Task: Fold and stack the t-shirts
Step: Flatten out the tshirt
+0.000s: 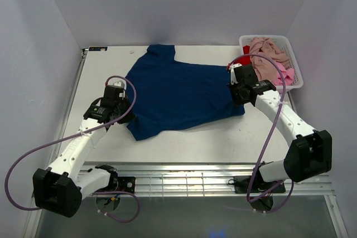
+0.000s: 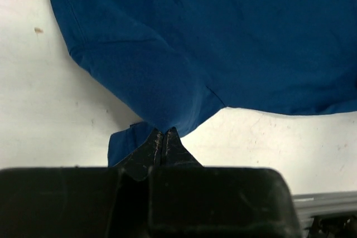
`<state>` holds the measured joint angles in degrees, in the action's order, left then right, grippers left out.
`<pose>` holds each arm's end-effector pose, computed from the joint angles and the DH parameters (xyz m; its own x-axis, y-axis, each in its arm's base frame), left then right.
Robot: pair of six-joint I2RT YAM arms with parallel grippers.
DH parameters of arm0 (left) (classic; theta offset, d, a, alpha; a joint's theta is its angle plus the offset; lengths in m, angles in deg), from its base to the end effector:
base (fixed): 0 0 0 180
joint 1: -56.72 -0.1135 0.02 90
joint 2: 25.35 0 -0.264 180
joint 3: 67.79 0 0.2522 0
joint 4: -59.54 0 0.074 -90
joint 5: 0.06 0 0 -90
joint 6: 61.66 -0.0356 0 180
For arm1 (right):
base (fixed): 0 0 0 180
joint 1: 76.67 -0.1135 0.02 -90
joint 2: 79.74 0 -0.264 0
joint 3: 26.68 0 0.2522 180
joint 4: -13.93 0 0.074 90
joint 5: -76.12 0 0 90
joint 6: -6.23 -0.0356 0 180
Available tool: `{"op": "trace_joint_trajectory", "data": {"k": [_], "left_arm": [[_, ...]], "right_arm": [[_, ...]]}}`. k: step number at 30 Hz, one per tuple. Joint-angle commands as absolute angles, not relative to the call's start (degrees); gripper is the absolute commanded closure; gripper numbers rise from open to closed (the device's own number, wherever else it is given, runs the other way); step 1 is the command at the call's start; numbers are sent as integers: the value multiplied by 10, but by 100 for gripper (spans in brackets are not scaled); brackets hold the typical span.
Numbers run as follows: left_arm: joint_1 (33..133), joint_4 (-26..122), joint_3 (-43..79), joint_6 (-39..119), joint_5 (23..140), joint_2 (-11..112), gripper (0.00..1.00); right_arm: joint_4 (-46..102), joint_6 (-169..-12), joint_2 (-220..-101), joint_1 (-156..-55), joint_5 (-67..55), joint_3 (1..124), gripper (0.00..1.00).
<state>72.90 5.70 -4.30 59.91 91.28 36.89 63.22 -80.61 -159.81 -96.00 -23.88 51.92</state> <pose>0.2074 -0.0593 0.2656 -0.7887 -0.3162 -0.5273 -0.1737 0.9373 -0.3022 0.2810 0.0920 0.2826 -0.7175 -0.3092 -0.6242 -0.2623 0.9501 -0.1692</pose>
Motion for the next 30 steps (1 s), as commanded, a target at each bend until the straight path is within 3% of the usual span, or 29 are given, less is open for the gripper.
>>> {"op": "trace_joint_trajectory", "data": {"k": [1, 5, 6, 7, 8, 9, 11, 15, 18, 23, 25, 26, 27, 30], "left_arm": [[728, -12, -52, 605, 882, 325, 100], [728, -44, -60, 595, 845, 298, 97], [728, -50, -59, 592, 828, 294, 84], [728, -56, -53, 587, 813, 290, 68], [728, -69, -48, 576, 797, 287, 58], [728, -77, -44, 574, 782, 277, 53], [728, -85, -27, 583, 747, 257, 53], [728, -64, -4, 624, 683, 181, 62], [728, -33, 4, 665, 676, 159, 71], [728, 107, -23, 672, 766, 191, 100], [728, 169, -27, 645, 782, 227, 100], [728, 183, -24, 634, 790, 277, 100], [728, 196, -14, 625, 814, 305, 100], [728, 234, 19, 595, 874, 426, 100]], "right_arm": [[736, -830, -1584, -974, -293, 536, 92], [766, -853, -1581, -980, -308, 516, 92], [775, -862, -1586, -981, -308, 516, 91], [799, -867, -1590, -982, -309, 516, 83], [813, -874, -1595, -982, -311, 518, 66], [828, -881, -1605, -984, -326, 522, 38], [849, -902, -1609, -989, -348, 529, 28], [790, -892, -1572, -1001, -273, 531, 25], [715, -883, -1541, -1004, -207, 520, 25], [621, -891, -1543, -1004, -174, 512, 32], [594, -893, -1555, -1003, -171, 516, 41], [586, -894, -1563, -1003, -170, 517, 48], [580, -894, -1581, -1003, -170, 519, 66], [556, -897, -1620, -1004, -180, 519, 92]]}}
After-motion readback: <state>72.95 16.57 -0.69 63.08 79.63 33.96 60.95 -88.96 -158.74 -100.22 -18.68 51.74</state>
